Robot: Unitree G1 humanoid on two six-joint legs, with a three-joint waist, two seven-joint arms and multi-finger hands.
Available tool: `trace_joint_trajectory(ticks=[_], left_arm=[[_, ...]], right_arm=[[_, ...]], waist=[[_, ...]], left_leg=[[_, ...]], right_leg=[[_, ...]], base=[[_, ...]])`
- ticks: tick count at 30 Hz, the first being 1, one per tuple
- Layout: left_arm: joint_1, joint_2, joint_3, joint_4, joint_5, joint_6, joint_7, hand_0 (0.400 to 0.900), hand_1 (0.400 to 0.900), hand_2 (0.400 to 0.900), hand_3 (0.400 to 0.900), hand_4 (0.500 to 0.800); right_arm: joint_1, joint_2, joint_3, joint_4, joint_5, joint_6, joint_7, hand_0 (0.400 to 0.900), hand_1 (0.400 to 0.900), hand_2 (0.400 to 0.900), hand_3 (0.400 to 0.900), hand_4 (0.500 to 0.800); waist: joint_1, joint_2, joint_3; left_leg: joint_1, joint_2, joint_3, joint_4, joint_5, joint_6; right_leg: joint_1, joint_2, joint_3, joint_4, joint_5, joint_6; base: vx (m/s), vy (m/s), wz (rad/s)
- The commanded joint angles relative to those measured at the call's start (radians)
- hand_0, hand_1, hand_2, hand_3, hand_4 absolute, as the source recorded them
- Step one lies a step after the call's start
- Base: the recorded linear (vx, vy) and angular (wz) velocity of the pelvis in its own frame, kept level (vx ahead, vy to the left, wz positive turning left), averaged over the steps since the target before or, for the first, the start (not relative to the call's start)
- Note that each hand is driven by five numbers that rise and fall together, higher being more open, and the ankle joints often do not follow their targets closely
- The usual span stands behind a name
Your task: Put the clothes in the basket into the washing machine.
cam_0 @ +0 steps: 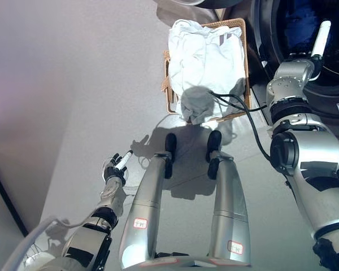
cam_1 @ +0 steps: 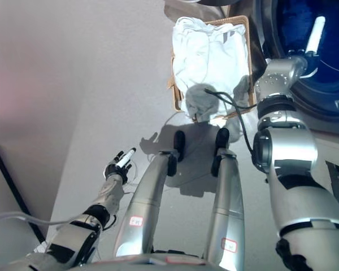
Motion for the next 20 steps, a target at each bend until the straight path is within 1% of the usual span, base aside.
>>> trace_joint_trajectory(ticks=[1,7,9,11,13,14,16,20], left_arm=[[0.06,0.007,-0.044,0.05,-0.038,-0.017,0.013,0.9,0.9,0.9,0.9,0.8],[0.06,-0.005,-0.026,0.06,-0.032,-0.015,0.022,0.9,0.9,0.9,0.9,0.8],[0.065,-0.011,-0.013,0.074,-0.035,-0.012,0.021,0.9,0.9,0.9,0.9,0.8],[0.077,-0.017,0.011,0.091,-0.023,-0.005,0.009,0.9,0.9,0.9,0.9,0.8],[0.082,-0.016,0.011,0.091,-0.022,-0.005,0.008,0.9,0.9,0.9,0.9,0.8],[0.089,-0.022,0.032,0.112,-0.003,0.01,-0.01,0.9,0.9,0.9,0.9,0.8],[0.106,-0.025,0.045,0.127,0.019,0.021,-0.031,0.9,0.9,0.9,0.9,0.8],[0.159,-0.036,0.066,0.149,0.104,0.037,-0.082,0.9,0.9,0.9,0.9,0.8]], right_arm=[[-0.013,-0.049,0.054,-0.056,-0.007,-0.086,0.047,0.9,0.9,0.9,0.9,0.8],[0.049,-0.005,0.066,-0.106,-0.058,-0.098,0.054,0.9,0.9,0.9,0.9,0.8],[0.113,0.032,0.068,-0.157,-0.085,-0.104,0.061,0.9,0.9,0.9,0.9,0.8],[0.216,0.071,0.067,-0.203,-0.136,-0.095,0.075,0.9,0.9,0.9,0.9,0.8],[0.226,0.076,0.066,-0.211,-0.141,-0.095,0.071,0.9,0.9,0.9,0.9,0.8],[0.336,0.118,0.075,-0.228,-0.179,-0.066,0.106,0.9,0.9,0.9,0.9,0.8],[0.464,0.165,0.099,-0.248,-0.238,-0.024,0.133,0.9,0.9,0.9,0.9,0.8],[0.758,0.217,0.194,-0.259,-0.47,0.097,0.182,0.9,0.9,0.9,0.9,0.8]], waist=[[-0.015,0.069,-0.073],[-0.027,0.064,-0.078],[-0.035,0.06,-0.079],[-0.046,0.052,-0.087],[-0.049,0.055,-0.079],[-0.059,0.043,-0.092],[-0.074,0.033,-0.087],[-0.101,0.004,-0.1]], left_leg=[[0.055,-0.016,-0.023,-0.119,-0.015,-0.01],[0.11,-0.015,-0.021,-0.168,-0.005,-0.013],[0.162,-0.014,-0.022,-0.215,0.002,-0.015],[0.241,-0.015,-0.023,-0.276,0.009,-0.017],[0.266,-0.014,-0.028,-0.293,0.015,-0.018],[0.322,-0.015,-0.029,-0.33,0.02,-0.02],[0.442,-0.01,-0.035,-0.402,0.028,-0.022],[0.657,-0.003,-0.041,-0.536,0.057,-0.028]], right_leg=[[0.035,-0.007,0.018,0.052,-0.126,0.052],[0.083,-0.007,0.012,0.017,-0.113,0.054],[0.136,-0.005,0.003,-0.029,-0.104,0.057],[0.22,-0.001,-0.011,-0.099,-0.089,0.063],[0.247,0.0,-0.017,-0.117,-0.083,0.063],[0.31,0.004,-0.024,-0.166,-0.07,0.07],[0.439,0.013,-0.041,-0.257,-0.051,0.079],[0.674,0.031,-0.067,-0.424,-0.002,0.093]], base=[[0.04,-0.007,0.01],[0.01,0.001,-0.01],[0.02,0.005,-0.03],[0.03,0.023,-0.06],[0.02,0.011,-0.02],[0.05,0.042,-0.1],[0.09,0.059,-0.15],[0.07,0.06,-0.1]])
